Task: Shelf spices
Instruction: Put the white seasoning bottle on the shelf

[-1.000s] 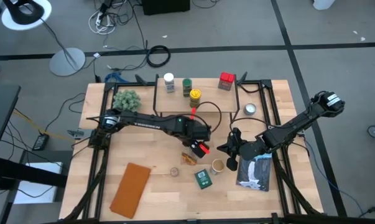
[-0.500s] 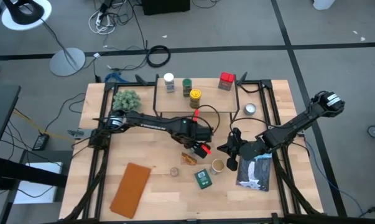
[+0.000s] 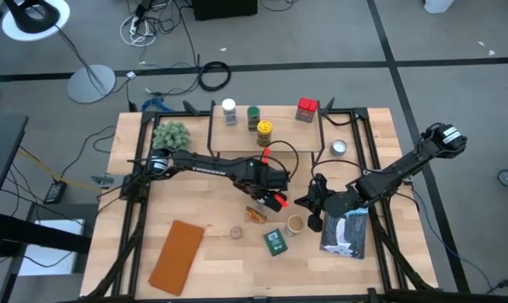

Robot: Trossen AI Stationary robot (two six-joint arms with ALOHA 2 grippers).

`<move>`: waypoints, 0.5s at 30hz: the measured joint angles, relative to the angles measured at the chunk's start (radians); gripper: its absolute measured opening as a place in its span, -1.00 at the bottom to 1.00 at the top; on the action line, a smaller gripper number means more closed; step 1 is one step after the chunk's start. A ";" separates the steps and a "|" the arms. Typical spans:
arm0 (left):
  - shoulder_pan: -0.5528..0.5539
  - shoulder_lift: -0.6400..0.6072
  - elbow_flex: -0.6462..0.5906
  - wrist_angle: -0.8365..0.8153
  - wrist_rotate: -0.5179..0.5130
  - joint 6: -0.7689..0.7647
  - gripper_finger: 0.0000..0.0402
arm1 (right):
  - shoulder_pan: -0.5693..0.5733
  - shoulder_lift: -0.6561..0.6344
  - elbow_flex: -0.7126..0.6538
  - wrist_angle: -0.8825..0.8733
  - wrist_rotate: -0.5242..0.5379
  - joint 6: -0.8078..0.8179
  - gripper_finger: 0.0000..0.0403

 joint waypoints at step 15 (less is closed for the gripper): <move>0.018 0.000 0.046 -0.089 0.086 0.235 -0.07 | 0.000 0.000 0.000 0.001 -0.003 0.000 -1.00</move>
